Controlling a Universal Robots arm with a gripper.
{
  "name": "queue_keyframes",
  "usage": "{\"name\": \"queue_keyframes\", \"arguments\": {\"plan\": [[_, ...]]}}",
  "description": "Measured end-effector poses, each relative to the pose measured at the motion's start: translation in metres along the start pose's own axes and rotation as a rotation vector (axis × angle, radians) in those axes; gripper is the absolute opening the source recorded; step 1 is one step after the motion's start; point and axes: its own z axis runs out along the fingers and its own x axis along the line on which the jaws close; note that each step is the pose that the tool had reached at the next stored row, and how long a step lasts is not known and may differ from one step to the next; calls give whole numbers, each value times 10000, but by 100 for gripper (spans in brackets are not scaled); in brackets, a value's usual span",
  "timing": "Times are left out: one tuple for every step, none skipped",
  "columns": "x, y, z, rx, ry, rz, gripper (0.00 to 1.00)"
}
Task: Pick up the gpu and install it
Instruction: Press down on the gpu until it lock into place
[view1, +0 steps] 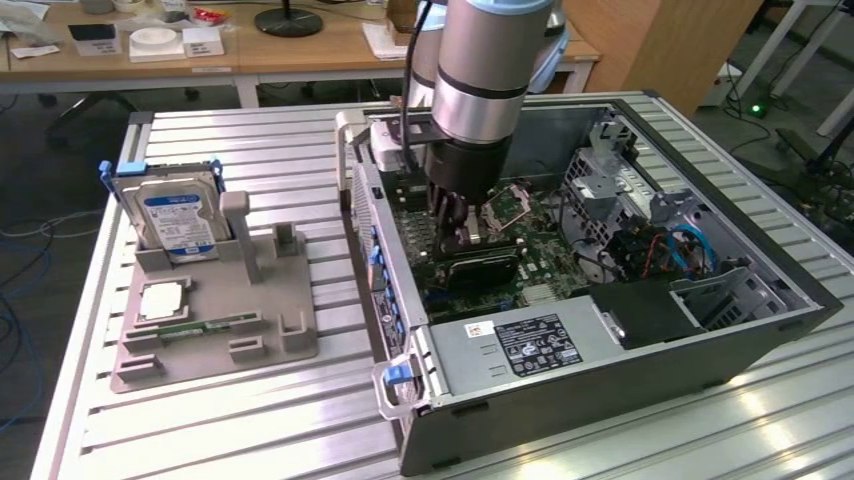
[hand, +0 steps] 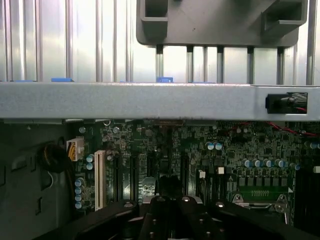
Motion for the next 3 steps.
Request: {"name": "queue_keyframes", "arguments": {"plan": [[0, 0, 0, 0, 0, 0, 10], [0, 0, 0, 0, -1, 0, 10], [0, 0, 0, 0, 0, 0, 10]]}}
